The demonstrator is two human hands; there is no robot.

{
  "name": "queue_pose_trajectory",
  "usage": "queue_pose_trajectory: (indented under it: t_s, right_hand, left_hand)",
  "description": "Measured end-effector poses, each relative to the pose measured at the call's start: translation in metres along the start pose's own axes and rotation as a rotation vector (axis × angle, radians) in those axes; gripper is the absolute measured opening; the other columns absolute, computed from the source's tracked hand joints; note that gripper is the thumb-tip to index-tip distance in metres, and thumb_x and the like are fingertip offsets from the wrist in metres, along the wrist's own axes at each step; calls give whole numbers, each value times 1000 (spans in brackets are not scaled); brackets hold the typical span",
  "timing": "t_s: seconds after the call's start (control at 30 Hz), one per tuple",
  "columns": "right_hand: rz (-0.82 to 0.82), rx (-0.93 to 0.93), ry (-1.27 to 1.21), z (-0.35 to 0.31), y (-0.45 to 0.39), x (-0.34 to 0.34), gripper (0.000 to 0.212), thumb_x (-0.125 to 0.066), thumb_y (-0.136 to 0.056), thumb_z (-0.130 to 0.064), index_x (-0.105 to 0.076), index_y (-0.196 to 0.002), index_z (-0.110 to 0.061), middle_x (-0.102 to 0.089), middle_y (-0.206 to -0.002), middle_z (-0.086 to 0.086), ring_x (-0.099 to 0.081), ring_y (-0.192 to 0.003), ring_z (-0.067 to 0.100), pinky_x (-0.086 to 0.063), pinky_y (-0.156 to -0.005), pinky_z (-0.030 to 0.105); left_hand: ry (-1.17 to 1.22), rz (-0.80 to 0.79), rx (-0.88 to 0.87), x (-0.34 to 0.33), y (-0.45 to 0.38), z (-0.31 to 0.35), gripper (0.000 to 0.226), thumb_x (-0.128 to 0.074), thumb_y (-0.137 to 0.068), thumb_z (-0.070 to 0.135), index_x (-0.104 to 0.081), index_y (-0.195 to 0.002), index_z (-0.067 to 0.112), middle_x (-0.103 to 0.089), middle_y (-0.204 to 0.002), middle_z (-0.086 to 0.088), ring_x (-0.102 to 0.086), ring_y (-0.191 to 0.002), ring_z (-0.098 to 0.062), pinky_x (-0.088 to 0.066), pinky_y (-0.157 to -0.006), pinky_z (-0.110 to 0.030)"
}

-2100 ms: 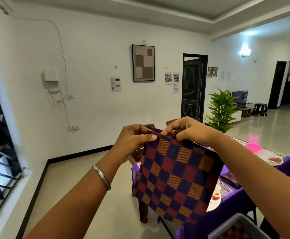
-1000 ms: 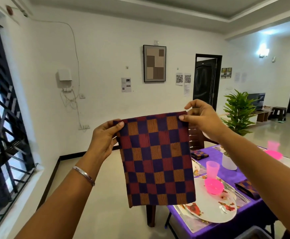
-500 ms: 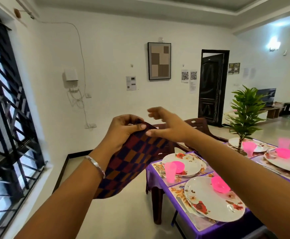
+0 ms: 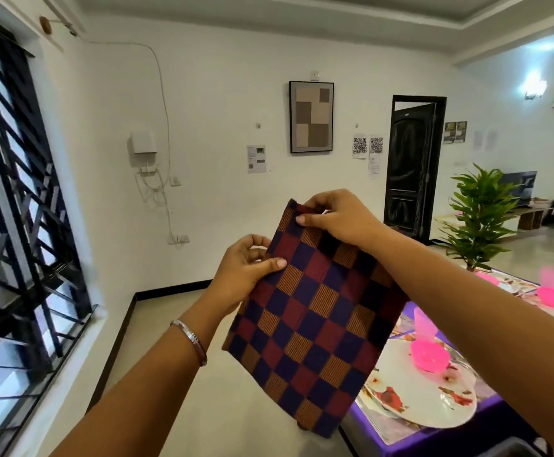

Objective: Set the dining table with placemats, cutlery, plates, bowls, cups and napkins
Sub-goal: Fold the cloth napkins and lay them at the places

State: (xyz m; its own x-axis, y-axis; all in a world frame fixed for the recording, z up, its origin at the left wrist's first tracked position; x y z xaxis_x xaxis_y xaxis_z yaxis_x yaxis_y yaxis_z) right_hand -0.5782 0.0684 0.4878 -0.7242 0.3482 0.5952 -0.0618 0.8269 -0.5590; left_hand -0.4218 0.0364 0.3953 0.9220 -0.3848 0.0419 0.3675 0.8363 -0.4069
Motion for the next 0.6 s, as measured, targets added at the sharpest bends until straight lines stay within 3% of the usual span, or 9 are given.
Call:
queue_pose_trajectory:
  t_s: [0.1, 0.2, 0.3, 0.37, 0.43, 0.5, 0.6]
  right_hand:
    - [46, -23, 28, 8, -4, 20, 9, -72, -83, -28, -73, -89, -21, -70, -84, -3, -61, -73, 7, -52, -74, 27]
    - [129, -42, 41, 14, -4, 38, 11, -72, -84, -26, -72, -89, -18, -69, -82, -2, -57, -67, 3, -44, -65, 19]
    - [205, -42, 55, 16, -1, 47, 15, -72, -83, -27, -71, -93, -17, -69, -85, -2, -62, -80, 9, -45, -72, 23]
    - [252, -114, 123, 31, 3, 48, 36, -74, -79, -35, -64, -111, -22, -66, -103, -2, -60, -102, 16, -46, -88, 31]
    - [233, -283, 111, 56, 13, 43, 78, -77, -70, -51, -44, -135, -24, -55, -128, 2, -49, -122, 23, -42, -102, 46]
    - [184, -469, -31, 80, 30, 32, 109, -77, -63, -62, -21, -147, -23, -37, -147, 12, -38, -133, 33, -36, -108, 51]
    - [53, -669, -330, 101, 67, -2, 107, -66, -75, -62, -9, -152, -14, -28, -153, 20, -31, -138, 40, -34, -106, 46]
  left_hand:
    - [-35, -42, -21, -6, 5, -8, 26, -72, -81, 9, -64, -105, 3, -73, -100, -13, -70, -94, -29, -57, -82, -38]
    - [-143, -118, -22, -17, 9, -10, 15, -64, -89, 14, -66, -103, 9, -74, -97, -8, -71, -91, -23, -58, -81, -36]
    - [-206, -152, -34, -29, 10, -2, 15, -55, -96, 20, -62, -107, 13, -72, -101, -5, -70, -92, -19, -58, -79, -32]
    - [-195, -134, -18, -30, 7, 6, 19, -51, -98, 26, -60, -111, 15, -72, -102, -4, -70, -91, -18, -58, -79, -32]
    - [-180, -96, -7, -26, 3, 14, 21, -49, -98, 30, -59, -111, 16, -71, -102, -6, -70, -90, -20, -58, -80, -36]
    - [-104, -51, 15, -19, 0, 20, 25, -49, -98, 31, -59, -113, 14, -71, -103, -10, -70, -90, -23, -58, -78, -36]
    - [82, -11, 65, -12, -3, 22, 27, -51, -97, 31, -60, -114, 13, -71, -104, -11, -70, -91, -24, -57, -75, -34]
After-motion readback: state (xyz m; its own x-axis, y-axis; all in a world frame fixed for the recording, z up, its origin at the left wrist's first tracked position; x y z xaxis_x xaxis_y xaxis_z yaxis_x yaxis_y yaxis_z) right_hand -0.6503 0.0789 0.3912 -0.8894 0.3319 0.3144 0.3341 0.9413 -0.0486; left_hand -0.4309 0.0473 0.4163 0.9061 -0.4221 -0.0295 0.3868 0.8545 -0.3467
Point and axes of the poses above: each hand's wrist, its own y-axis away from the middle knuckle, its own x-axis out of the back of the hand, z = x × y, the point moved 10 cm from there along -y, towards the middle knuckle
